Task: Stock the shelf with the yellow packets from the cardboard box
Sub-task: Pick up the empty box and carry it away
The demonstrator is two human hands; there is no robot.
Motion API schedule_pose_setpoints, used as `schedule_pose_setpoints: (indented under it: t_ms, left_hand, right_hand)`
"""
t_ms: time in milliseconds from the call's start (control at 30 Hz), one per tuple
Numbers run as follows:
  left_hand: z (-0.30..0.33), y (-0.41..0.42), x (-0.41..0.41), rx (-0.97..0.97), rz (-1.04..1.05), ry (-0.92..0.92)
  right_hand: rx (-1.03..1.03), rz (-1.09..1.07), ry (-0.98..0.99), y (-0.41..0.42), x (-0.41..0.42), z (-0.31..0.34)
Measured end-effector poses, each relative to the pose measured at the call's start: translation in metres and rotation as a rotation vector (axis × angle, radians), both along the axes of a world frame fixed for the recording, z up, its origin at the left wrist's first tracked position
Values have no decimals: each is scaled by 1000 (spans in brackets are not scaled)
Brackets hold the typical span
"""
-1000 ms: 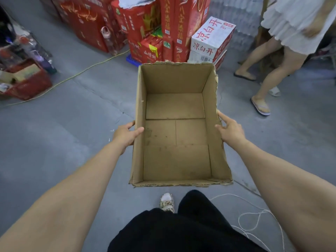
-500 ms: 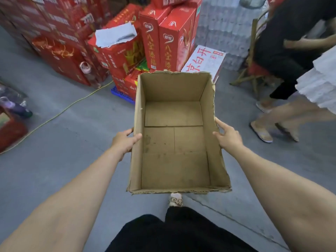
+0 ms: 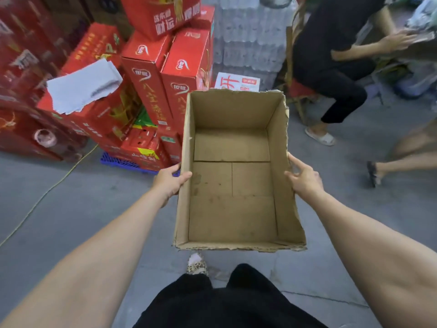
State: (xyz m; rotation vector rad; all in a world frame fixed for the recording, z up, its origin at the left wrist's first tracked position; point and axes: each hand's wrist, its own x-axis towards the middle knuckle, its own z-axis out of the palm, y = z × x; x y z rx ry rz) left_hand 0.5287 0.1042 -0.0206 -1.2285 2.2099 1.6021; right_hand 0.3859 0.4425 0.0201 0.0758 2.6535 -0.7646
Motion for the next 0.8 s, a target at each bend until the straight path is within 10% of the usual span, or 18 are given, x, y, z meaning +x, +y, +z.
schedule_pose_setpoints:
  t_ms: [367,800]
  left_hand:
    - [-27,-58,-166,-122,-222,-56]
    - [-56,-59,-348,-110,-29,-57]
  right_hand:
    - [11,-118,-11,-42,-124,-30]
    - [-6,-86,-83,-74,-333,-66]
